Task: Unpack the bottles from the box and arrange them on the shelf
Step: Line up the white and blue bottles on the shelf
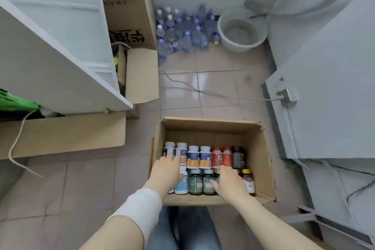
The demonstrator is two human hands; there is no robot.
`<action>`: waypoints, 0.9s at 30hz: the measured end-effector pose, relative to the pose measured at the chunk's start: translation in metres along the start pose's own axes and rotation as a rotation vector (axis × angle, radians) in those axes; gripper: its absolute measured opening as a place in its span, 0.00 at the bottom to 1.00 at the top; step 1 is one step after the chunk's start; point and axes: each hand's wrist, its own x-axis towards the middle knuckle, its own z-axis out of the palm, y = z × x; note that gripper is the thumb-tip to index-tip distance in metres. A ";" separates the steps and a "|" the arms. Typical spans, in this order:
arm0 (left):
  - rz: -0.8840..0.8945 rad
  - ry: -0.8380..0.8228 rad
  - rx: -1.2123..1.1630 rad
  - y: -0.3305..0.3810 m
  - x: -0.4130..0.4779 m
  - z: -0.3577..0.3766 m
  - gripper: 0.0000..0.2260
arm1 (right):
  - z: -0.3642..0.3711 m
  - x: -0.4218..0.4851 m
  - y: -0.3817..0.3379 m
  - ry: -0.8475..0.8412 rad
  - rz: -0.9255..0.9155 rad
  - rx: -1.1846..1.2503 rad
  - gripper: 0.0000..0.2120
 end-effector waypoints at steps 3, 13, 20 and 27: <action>-0.007 0.020 -0.075 -0.002 0.054 0.024 0.23 | 0.022 0.058 0.005 -0.037 0.069 0.173 0.26; 0.216 -0.045 0.194 0.005 0.179 0.047 0.21 | 0.078 0.157 0.022 -0.044 0.173 0.487 0.31; 0.237 -0.058 -0.079 -0.001 0.178 0.043 0.18 | 0.063 0.155 0.021 -0.050 0.272 0.675 0.21; 0.220 0.050 -0.787 0.011 0.096 -0.026 0.14 | -0.006 0.067 0.033 0.059 0.236 0.932 0.26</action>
